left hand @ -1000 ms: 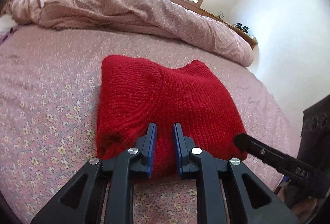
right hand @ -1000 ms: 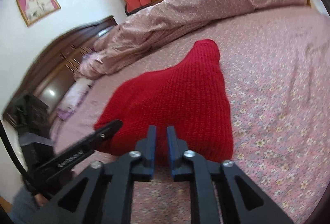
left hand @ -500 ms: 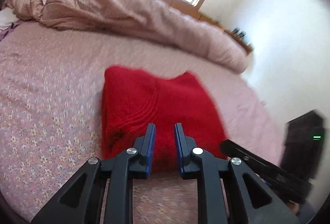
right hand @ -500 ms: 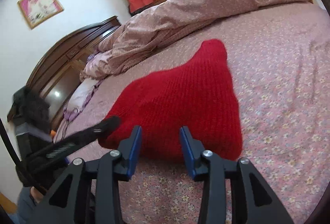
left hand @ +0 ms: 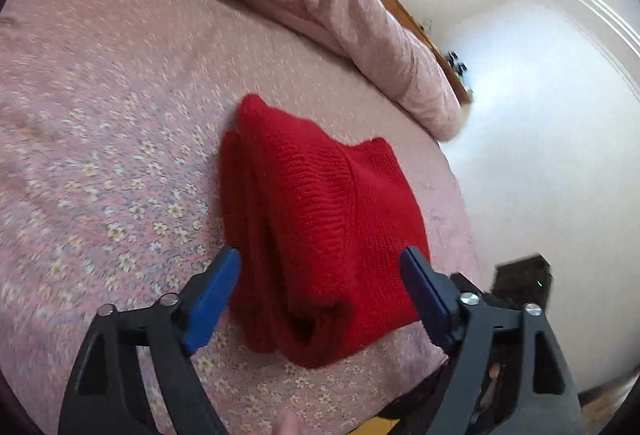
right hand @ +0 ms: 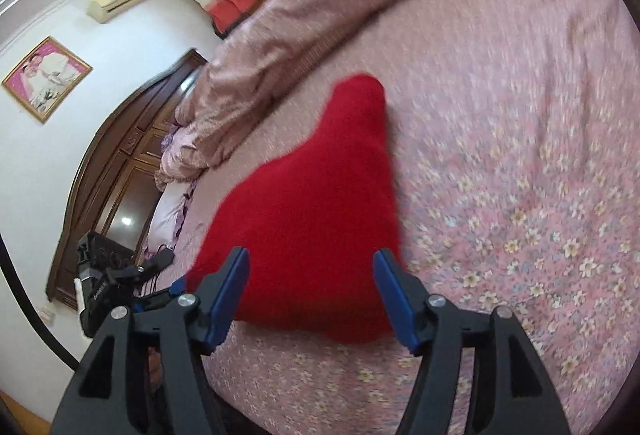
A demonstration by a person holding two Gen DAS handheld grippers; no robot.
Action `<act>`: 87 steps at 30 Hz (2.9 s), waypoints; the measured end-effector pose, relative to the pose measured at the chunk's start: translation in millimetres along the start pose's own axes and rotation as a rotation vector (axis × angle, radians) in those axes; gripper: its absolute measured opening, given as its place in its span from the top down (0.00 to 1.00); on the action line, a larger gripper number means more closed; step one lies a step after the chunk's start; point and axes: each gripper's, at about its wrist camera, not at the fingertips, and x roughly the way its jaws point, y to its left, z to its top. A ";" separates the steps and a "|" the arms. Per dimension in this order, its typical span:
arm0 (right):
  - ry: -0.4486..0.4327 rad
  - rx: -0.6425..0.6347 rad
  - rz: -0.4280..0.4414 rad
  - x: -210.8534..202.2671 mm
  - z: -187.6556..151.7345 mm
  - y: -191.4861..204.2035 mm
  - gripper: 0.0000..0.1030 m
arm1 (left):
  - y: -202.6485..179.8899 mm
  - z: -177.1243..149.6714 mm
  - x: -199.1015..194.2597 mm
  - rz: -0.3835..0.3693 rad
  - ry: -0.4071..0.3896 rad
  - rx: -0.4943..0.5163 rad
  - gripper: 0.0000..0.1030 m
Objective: Fold small clothes
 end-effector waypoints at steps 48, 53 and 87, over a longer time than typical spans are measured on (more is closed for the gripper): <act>0.193 0.067 0.144 82.7 12.1 -29.0 0.30 | 4.4 11.0 96.3 -0.181 0.092 -0.022 0.49; 0.160 0.040 0.104 83.0 8.5 -22.7 0.30 | 7.3 9.5 97.6 -0.179 0.071 -0.033 0.49; 0.033 -0.105 0.167 -15.6 104.7 -39.6 0.36 | -139.9 52.0 141.4 -0.138 0.020 0.122 0.60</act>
